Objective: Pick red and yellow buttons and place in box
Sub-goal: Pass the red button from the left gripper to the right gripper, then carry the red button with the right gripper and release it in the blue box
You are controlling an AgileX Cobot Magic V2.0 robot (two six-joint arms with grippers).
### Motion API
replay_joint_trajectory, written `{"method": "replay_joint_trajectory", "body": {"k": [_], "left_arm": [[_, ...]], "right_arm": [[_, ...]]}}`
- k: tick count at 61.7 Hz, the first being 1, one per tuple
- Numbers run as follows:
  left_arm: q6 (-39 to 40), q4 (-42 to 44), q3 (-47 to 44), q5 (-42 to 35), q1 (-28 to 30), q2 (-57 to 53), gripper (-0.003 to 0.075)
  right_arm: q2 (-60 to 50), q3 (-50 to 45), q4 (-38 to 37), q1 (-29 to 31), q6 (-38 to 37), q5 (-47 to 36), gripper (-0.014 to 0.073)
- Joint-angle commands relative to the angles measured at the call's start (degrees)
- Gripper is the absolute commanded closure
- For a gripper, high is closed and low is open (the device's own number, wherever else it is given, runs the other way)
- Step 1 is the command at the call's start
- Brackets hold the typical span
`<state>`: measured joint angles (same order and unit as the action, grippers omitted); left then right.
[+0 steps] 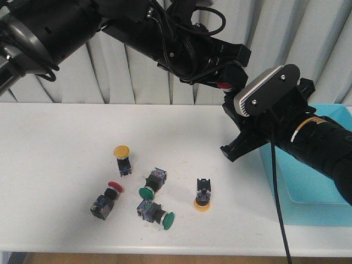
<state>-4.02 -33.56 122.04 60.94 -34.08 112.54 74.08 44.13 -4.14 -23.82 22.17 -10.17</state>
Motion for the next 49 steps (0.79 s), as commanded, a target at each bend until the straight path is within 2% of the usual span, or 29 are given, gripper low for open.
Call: {"method": "replay_joint_trajectory", "body": {"k": [1, 13, 20, 27, 34, 41, 49], "left_arm": [[-1.43, -2.89, 1.38, -3.04, -0.21, -3.61, 0.0523], [-2.61, -2.77, 1.38, -2.41, -0.21, -3.73, 0.0249], [-4.25, -2.44, 1.38, -2.36, -0.21, -4.49, 0.0174], [-11.52, 1.49, 1.38, -2.27, -0.21, -7.11, 0.0164], [-14.33, 12.88, 1.38, -1.97, -0.21, -11.23, 0.0174], [-10.77, 27.74, 1.38, -0.91, -0.16, -15.76, 0.0190], [-0.29, 48.15, 1.38, 0.87, -0.16, -20.70, 0.0218]], "right_arm": [[-1.17, 1.87, 0.40, 0.25, 0.08, -5.20, 0.0596], [-1.17, 1.87, 0.40, 0.25, 0.08, -5.20, 0.0592], [-1.17, 2.01, 1.60, 0.88, 0.08, -5.20, 0.0586], [-1.17, 4.22, 7.45, 4.13, 0.21, -2.15, 0.0582], [-1.17, 9.67, 11.99, 8.85, 0.73, 6.23, 0.0577], [-0.03, 16.63, 12.95, 14.06, 0.11, 16.11, 0.0571], [3.78, 23.10, 13.36, 19.98, -3.47, 25.43, 0.0561]]}}
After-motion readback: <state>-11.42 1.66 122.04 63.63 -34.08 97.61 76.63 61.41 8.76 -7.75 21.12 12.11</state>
